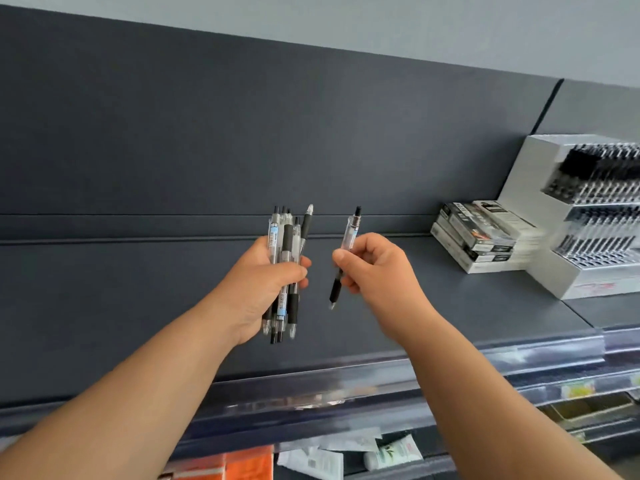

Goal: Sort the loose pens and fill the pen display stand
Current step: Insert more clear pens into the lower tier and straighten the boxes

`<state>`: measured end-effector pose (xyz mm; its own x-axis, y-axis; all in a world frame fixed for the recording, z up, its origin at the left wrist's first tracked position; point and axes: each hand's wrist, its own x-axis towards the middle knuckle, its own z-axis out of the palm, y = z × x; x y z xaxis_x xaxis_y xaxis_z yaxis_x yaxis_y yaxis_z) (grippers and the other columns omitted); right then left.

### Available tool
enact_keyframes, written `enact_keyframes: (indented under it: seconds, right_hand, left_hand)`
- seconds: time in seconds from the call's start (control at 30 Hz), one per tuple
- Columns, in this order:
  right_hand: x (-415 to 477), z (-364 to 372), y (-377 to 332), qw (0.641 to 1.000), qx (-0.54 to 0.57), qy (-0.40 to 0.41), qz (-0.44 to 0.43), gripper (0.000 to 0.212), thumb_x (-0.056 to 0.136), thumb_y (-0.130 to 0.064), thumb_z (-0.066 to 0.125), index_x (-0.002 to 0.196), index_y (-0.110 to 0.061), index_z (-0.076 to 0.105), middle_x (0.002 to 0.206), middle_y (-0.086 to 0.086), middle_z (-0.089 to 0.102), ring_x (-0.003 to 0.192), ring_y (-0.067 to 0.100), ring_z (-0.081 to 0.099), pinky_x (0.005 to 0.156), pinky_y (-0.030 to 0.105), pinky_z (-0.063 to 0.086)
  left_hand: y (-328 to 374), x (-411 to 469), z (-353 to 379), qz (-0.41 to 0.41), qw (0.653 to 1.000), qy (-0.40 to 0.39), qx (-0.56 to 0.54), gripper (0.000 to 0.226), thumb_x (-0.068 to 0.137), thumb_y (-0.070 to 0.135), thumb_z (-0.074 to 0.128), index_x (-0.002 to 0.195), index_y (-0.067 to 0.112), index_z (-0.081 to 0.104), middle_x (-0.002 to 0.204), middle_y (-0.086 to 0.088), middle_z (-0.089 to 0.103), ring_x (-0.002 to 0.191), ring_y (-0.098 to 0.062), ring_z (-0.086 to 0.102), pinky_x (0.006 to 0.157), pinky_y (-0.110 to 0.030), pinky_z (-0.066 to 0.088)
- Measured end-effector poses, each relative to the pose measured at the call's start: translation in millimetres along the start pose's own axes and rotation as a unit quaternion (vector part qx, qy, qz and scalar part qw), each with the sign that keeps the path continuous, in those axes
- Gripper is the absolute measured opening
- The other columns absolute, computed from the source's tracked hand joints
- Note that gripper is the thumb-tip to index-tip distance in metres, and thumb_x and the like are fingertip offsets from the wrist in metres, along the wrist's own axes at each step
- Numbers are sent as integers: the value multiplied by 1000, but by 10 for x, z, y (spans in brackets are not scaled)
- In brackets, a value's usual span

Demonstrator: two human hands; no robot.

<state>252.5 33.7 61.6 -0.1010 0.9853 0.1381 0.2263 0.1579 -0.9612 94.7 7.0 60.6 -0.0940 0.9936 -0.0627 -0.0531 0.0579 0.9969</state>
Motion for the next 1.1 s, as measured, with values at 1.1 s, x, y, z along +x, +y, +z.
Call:
enact_keyframes:
  seconds: [1.1]
  right_hand:
    - [564,-3640,715,967,-151,202,-44,15,96,-13,51,86,-24,52,72,-6,53,58,4,43,57,14,38]
  left_hand:
    - [-27,1146,3796,-9,977,-209,-52,33,79,-11,57,97,16,56,83,-1,65,71,-14,57,70,-33,45]
